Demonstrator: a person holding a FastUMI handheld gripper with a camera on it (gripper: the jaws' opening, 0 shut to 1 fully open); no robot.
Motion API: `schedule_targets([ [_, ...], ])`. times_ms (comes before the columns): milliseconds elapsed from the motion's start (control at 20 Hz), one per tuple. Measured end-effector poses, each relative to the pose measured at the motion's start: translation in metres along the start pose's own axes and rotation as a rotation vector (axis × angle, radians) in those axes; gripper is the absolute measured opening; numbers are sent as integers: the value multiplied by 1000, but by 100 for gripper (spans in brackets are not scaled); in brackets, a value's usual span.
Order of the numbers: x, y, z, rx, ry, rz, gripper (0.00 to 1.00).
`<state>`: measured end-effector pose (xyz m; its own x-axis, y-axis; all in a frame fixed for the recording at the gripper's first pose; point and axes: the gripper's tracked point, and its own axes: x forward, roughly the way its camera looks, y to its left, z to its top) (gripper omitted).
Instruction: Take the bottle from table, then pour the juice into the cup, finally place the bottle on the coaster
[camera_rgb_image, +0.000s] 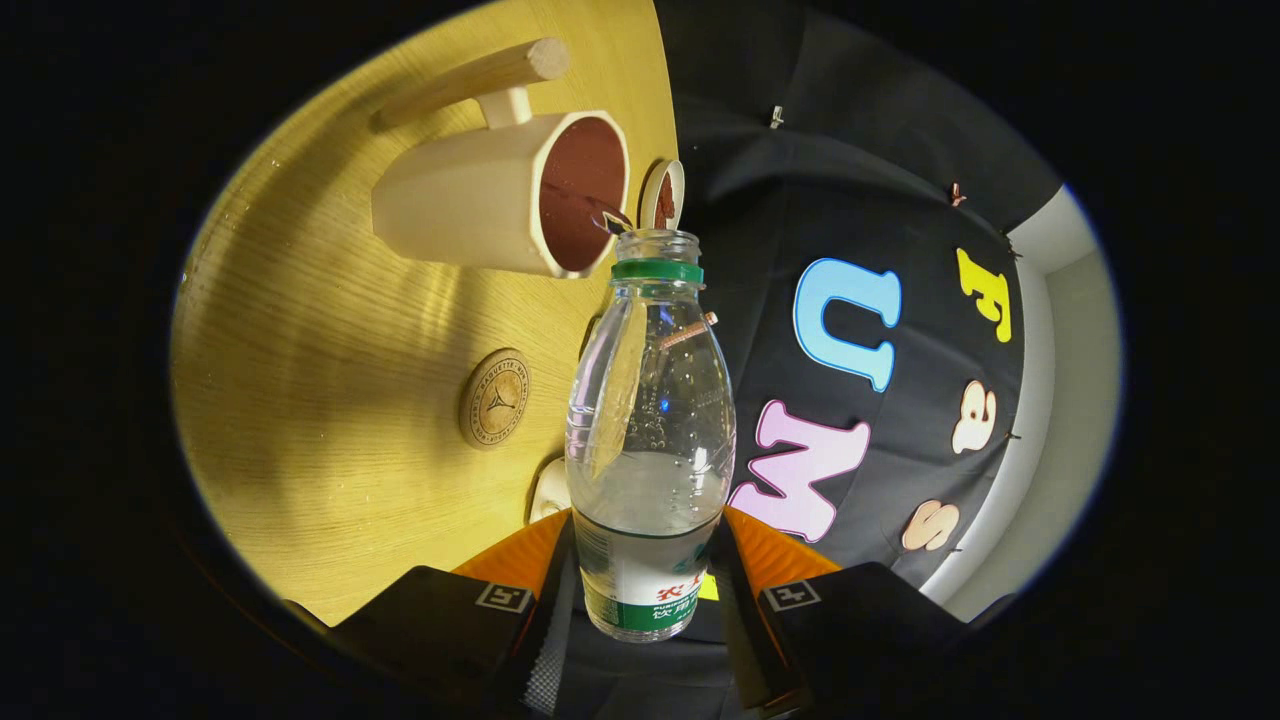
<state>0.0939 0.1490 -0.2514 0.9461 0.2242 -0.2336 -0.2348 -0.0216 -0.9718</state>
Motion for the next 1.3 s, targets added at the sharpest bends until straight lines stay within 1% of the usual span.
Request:
schedule_targets([
  [1300, 2, -31, 2, -185, -43, -75, 68],
])
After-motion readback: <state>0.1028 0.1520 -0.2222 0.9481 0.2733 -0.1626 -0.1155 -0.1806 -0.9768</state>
